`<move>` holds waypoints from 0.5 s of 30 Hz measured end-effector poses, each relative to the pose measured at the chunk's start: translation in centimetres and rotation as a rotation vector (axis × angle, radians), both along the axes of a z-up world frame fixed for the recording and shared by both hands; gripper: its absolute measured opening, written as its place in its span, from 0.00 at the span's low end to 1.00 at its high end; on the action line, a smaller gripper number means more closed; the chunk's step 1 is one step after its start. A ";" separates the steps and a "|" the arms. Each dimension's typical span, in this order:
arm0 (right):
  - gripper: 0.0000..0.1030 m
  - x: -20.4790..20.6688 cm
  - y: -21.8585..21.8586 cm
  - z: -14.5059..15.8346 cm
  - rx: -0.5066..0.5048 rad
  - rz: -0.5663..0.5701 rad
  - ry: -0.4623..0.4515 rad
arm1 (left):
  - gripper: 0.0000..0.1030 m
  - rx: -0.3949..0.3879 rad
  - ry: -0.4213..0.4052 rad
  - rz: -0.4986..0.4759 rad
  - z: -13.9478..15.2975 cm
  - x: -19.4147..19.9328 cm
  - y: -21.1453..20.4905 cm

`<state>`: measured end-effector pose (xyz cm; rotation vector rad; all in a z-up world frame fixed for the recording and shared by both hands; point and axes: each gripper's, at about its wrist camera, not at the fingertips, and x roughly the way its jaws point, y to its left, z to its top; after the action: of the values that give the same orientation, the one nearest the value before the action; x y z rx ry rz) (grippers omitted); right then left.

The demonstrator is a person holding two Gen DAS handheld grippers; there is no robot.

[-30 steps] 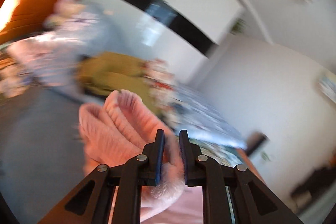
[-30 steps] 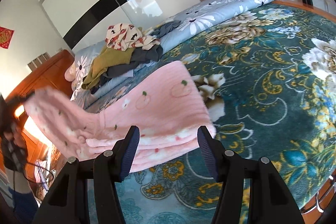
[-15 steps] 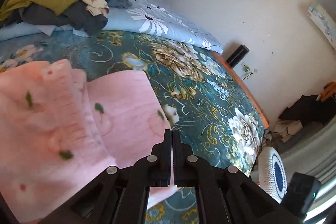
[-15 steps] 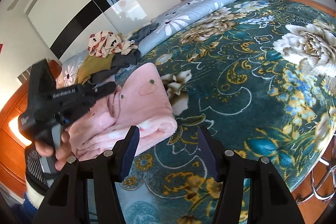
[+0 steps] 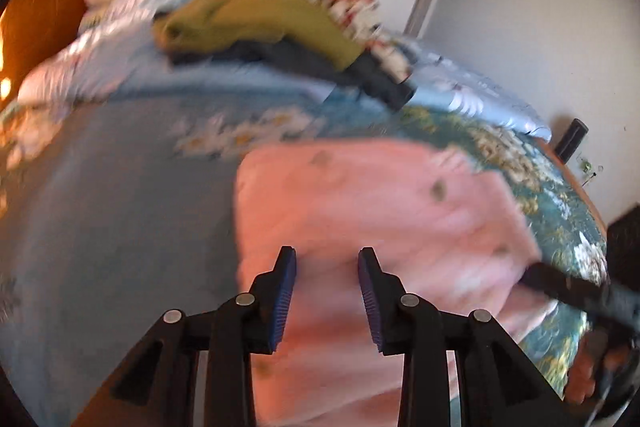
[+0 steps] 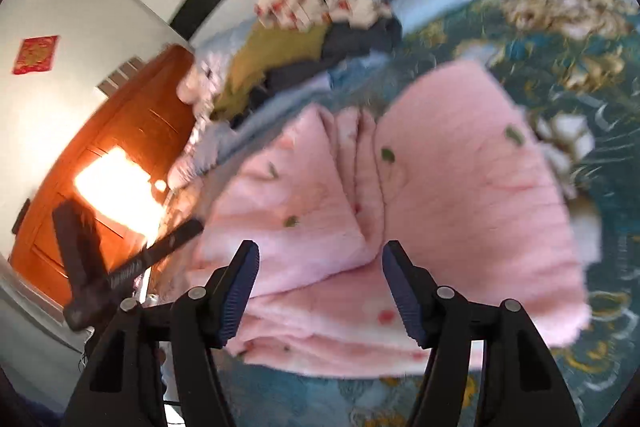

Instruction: Fold clothes

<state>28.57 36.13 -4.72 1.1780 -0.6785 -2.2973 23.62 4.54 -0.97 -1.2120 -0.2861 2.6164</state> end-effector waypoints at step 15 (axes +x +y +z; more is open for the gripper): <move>0.60 -3.5 -1.8 -1.5 -0.197 -0.018 -0.097 | 0.40 0.119 -0.068 -0.028 -2.4 0.9 -2.7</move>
<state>25.09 34.34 -6.19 1.2000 -0.9313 -2.1419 24.49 1.83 -3.33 -1.2575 -0.4276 2.4991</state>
